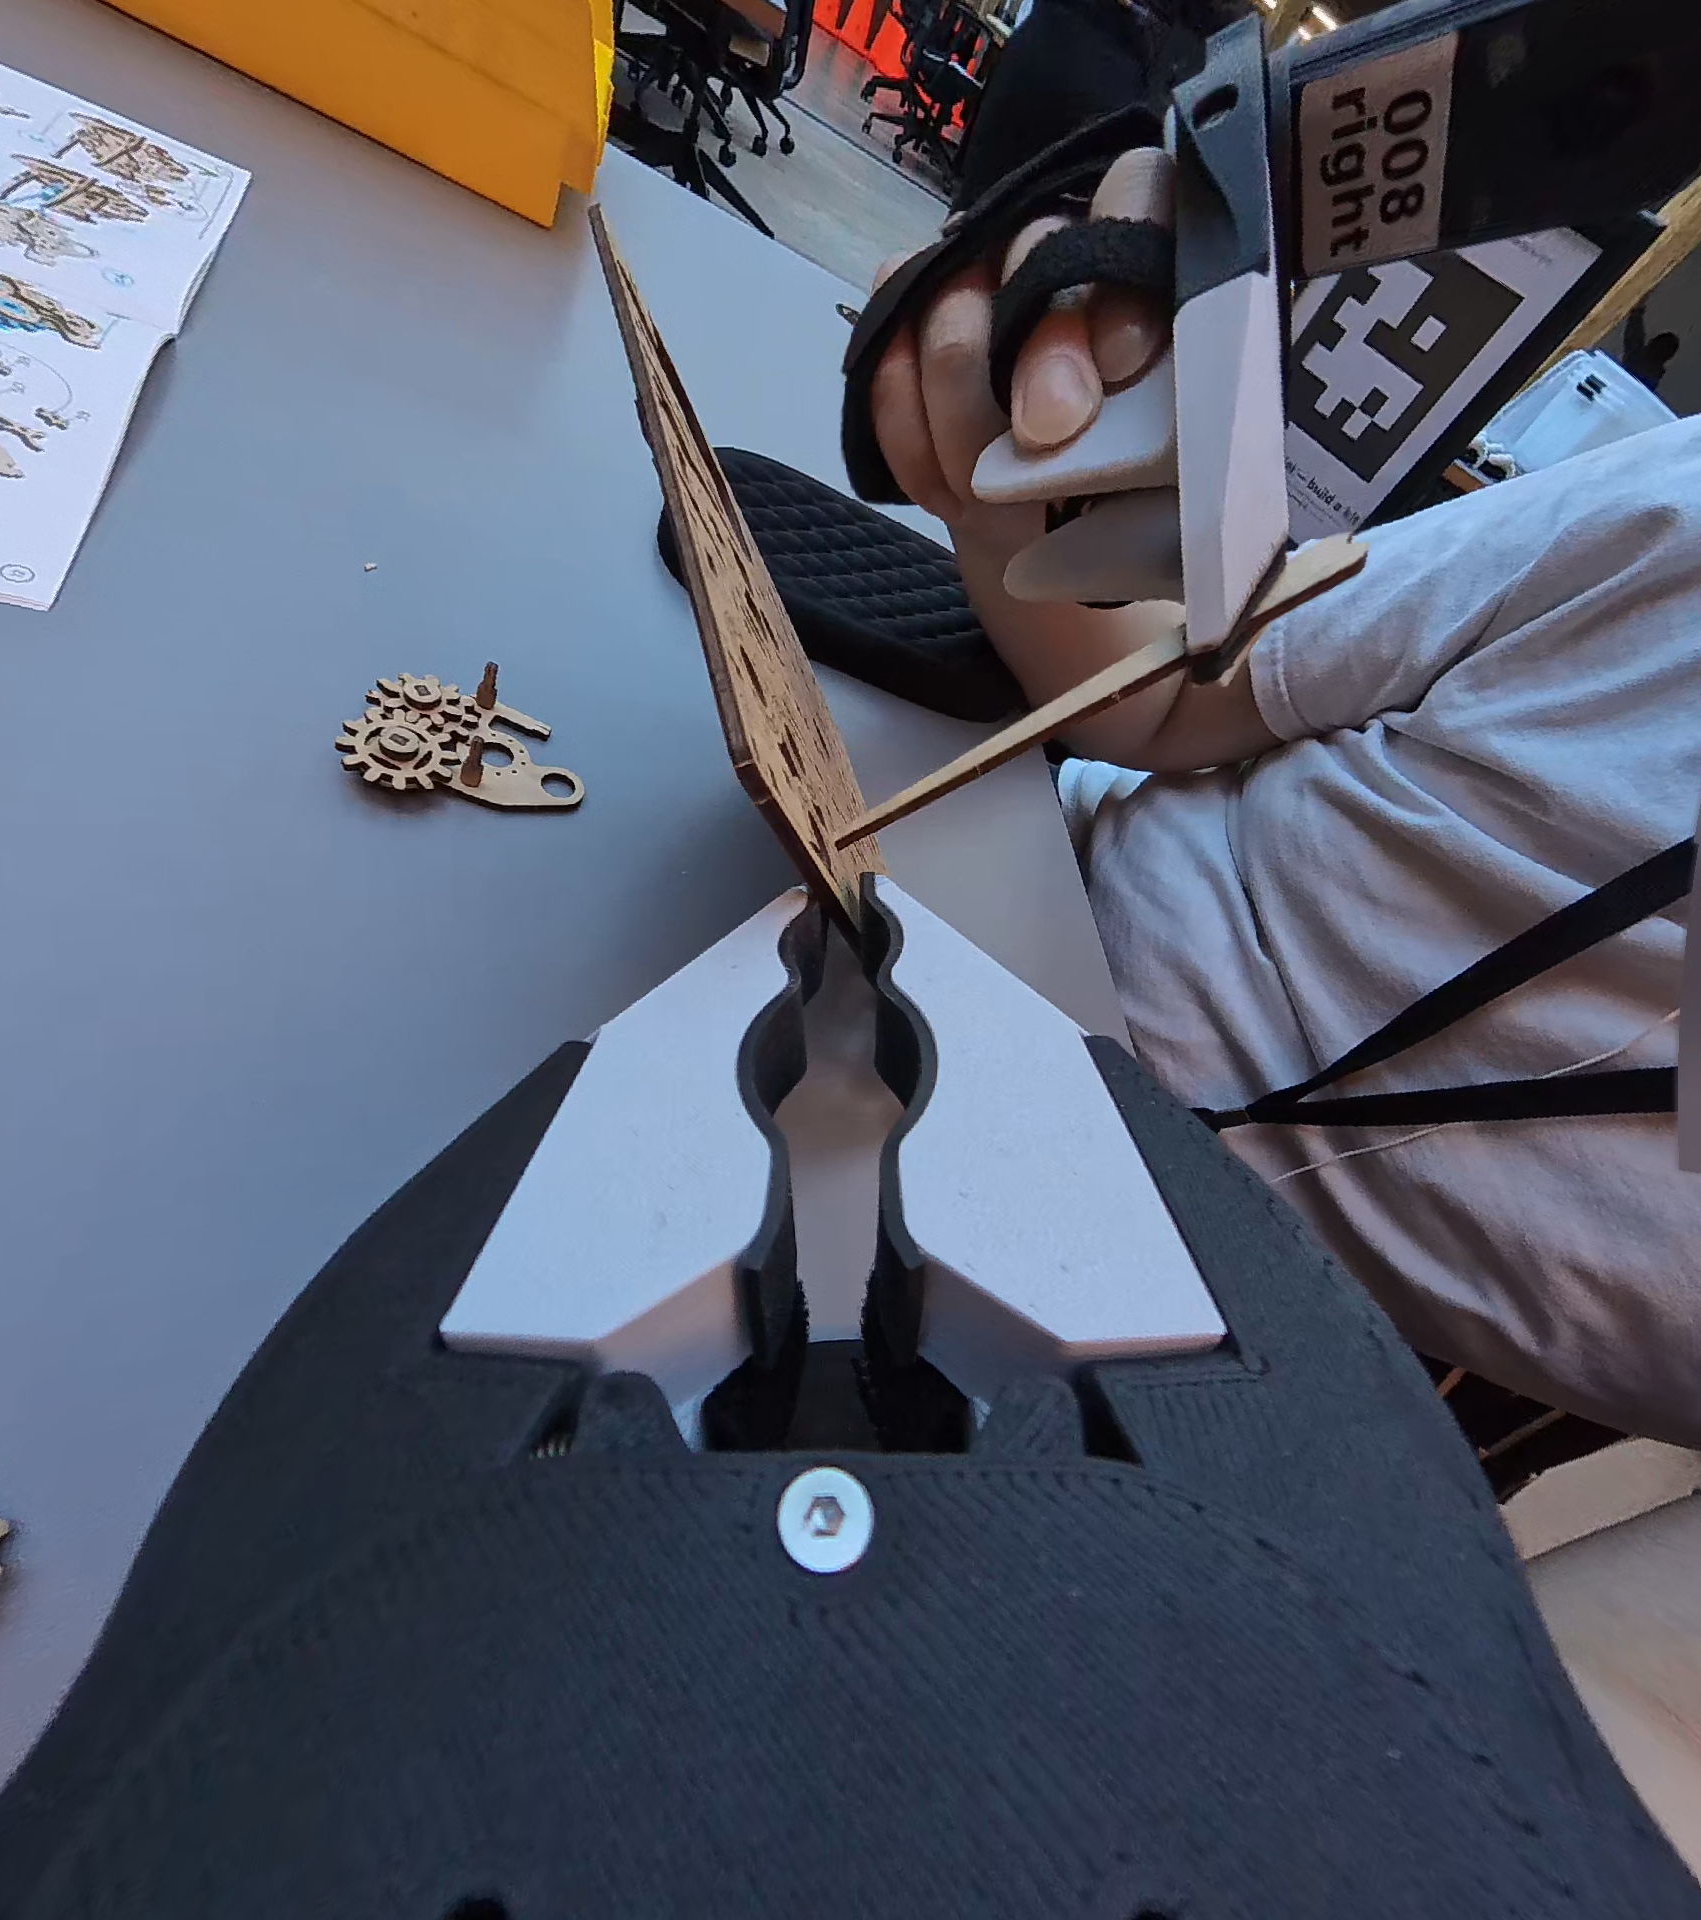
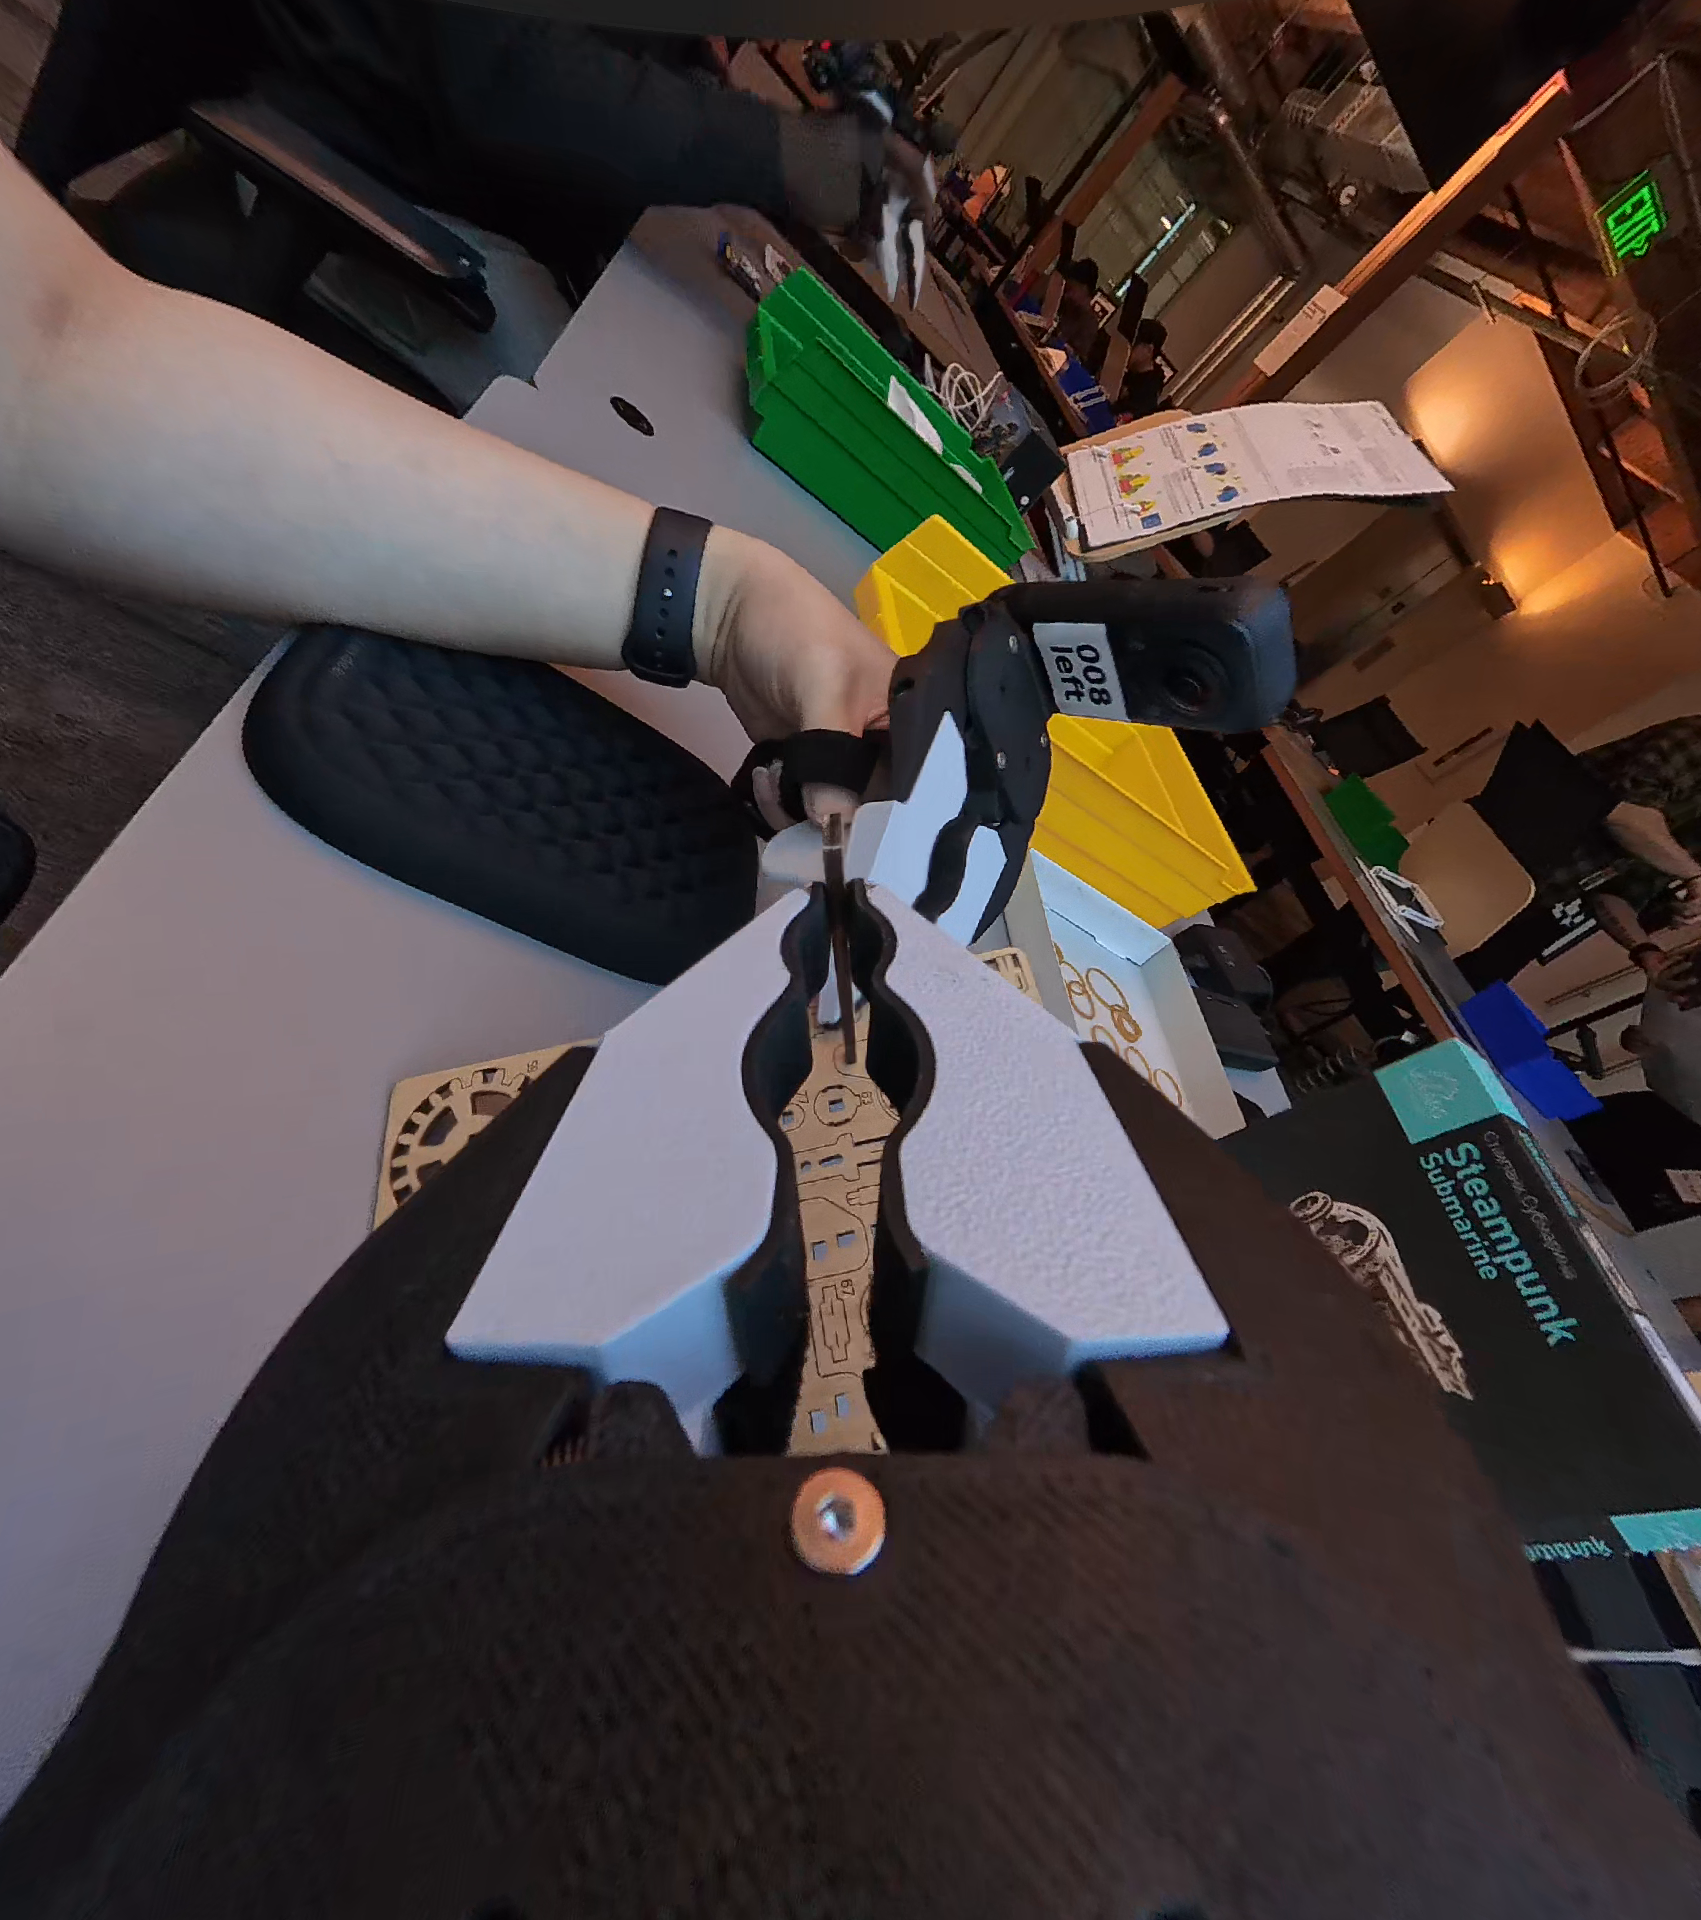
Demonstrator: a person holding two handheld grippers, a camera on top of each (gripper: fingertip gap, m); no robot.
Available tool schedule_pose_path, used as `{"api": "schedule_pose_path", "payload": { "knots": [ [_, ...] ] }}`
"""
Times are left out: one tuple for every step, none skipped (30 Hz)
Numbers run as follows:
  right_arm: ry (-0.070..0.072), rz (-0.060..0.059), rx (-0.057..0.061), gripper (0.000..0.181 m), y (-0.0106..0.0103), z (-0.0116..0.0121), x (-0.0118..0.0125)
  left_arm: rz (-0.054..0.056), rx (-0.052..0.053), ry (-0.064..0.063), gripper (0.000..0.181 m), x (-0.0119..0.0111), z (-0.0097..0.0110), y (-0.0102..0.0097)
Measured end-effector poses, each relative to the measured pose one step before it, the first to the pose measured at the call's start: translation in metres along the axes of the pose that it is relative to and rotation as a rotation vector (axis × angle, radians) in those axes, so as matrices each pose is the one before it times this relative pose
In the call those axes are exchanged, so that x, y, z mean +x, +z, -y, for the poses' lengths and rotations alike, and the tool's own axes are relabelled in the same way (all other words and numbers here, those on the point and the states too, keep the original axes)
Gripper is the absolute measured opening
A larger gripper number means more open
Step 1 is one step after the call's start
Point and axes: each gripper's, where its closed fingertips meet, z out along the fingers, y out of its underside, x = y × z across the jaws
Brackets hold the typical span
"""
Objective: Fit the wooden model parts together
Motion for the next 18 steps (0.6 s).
{"api": "schedule_pose_path", "payload": {
  "knots": [
    [-0.0151,0.0150,-0.0100,0.001,0.00102,-0.00067,-0.00334,-0.0077,0.0007,-0.0031,0.003,0.00104,0.00006,-0.00010],
    [-0.0116,0.0060,-0.0106,0.001,0.00083,-0.00108,-0.00144,-0.0079,0.0002,-0.0020,0.003,0.00117,0.00014,-0.00011],
    [-0.0120,0.0027,-0.0089,0.001,0.00063,-0.00104,-0.00081,-0.0043,0.0006,-0.0004,0.003,0.00054,0.00013,0.00005],
    [-0.0091,0.0008,-0.0096,0.001,0.00042,-0.00118,-0.00013,-0.0066,0.0015,0.0000,0.003,0.00109,0.00033,0.00004],
    [-0.0023,-0.0016,-0.0023,0.001,0.00008,0.00034,0.00038,0.0002,-0.0020,0.0018,0.003,0.00015,-0.00020,0.00020],
    [-0.0013,0.0011,-0.0002,0.001,0.00000,0.00083,-0.00004,-0.0023,0.0009,0.0021,0.003,0.00037,0.00005,0.00014],
    [-0.0035,-0.0006,-0.0012,0.002,0.00001,0.00077,0.00000,-0.0037,0.0009,0.0016,0.003,0.00074,0.00031,0.00006],
    [-0.0048,-0.0003,-0.0031,0.002,0.00027,0.00025,-0.00014,-0.0006,0.0000,0.0026,0.003,0.00029,0.00012,-0.00010],
    [-0.0040,0.0000,-0.0015,0.002,0.00027,0.00040,-0.00019,0.0006,-0.0002,0.0021,0.003,0.00015,0.00006,-0.00022],
    [-0.0016,0.0009,-0.0005,0.002,0.00043,0.00026,-0.00031,-0.0009,-0.0001,0.0003,0.003,0.00024,0.00003,-0.00004],
    [-0.0010,0.0005,0.0009,0.001,0.00031,0.00050,-0.00029,0.0003,0.0000,-0.0008,0.003,-0.00013,-0.00006,-0.00006],
    [0.0002,-0.0006,0.0077,0.001,-0.00004,0.00180,0.00001,0.0065,-0.0021,-0.0011,0.003,-0.00110,-0.00037,-0.00008],
    [0.0027,0.0006,0.0052,0.001,-0.00020,0.00139,0.00004,0.0051,-0.0026,-0.0028,0.003,-0.00117,-0.00074,-0.00017],
    [0.0018,-0.0017,0.0007,0.001,-0.00020,0.00029,0.00057,0.0005,-0.0007,-0.0039,0.003,-0.00043,-0.00023,0.00001],
    [0.0036,0.0001,-0.0039,0.001,0.00022,-0.00100,0.00037,-0.0015,0.0006,-0.0012,0.003,0.00010,0.00016,-0.00004],
    [0.0025,0.0029,-0.0088,0.002,0.00044,-0.00205,-0.00039,-0.0003,0.0003,0.0023,0.003,0.00031,0.00020,0.00010],
    [-0.0027,-0.0008,-0.0038,0.002,0.00019,-0.00119,-0.00032,0.0000,-0.0001,0.0028,0.003,0.00026,-0.00001,0.00000],
    [-0.0007,-0.0005,0.0015,0.001,-0.00015,0.00004,-0.00040,0.0003,-0.0002,0.0015,0.003,0.00013,0.00008,0.00001]
  ]
}}
